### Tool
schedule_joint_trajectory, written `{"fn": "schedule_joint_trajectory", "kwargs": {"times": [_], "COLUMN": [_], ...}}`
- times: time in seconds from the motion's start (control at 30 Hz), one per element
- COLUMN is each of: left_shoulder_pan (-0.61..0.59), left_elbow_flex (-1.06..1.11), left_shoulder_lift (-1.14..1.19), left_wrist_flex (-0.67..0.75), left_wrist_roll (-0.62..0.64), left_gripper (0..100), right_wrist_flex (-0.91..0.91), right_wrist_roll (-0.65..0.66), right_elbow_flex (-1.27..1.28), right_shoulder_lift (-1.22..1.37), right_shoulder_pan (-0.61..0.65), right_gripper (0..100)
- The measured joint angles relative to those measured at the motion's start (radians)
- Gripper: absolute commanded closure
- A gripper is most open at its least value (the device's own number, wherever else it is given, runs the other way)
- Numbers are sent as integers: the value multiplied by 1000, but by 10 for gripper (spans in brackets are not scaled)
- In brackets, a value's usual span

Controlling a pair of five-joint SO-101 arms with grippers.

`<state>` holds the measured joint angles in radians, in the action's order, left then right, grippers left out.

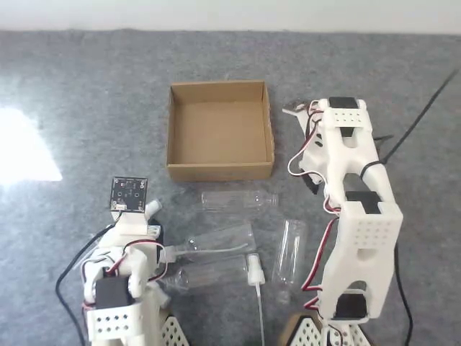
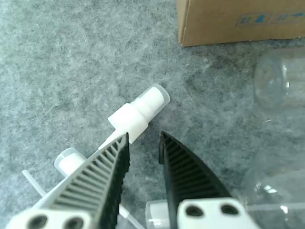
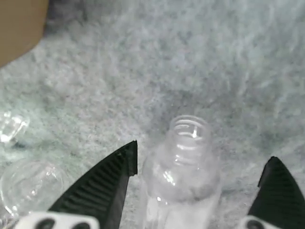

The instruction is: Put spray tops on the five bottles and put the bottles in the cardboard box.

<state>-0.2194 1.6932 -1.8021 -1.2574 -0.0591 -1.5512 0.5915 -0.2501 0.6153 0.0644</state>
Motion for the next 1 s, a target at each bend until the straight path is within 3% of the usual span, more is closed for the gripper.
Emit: {"fn": "schedule_joint_trajectory", "kwargs": {"times": [0.37,0.6,1.0], "left_shoulder_pan": [0,0,0], "left_elbow_flex": [0,0,0], "left_shoulder_lift": [0,0,0], "left_wrist_flex": [0,0,0], "left_wrist_roll": [0,0,0], "left_gripper": [902,902,902], "right_wrist_flex": [-28,-28,-28], "right_wrist_roll": [9,9,11], "right_elbow_flex": [0,0,0], "right_shoulder_lift": [0,0,0], "right_shoulder_pan": [-2,-2,-2], "right_gripper": [630,779,774]}}
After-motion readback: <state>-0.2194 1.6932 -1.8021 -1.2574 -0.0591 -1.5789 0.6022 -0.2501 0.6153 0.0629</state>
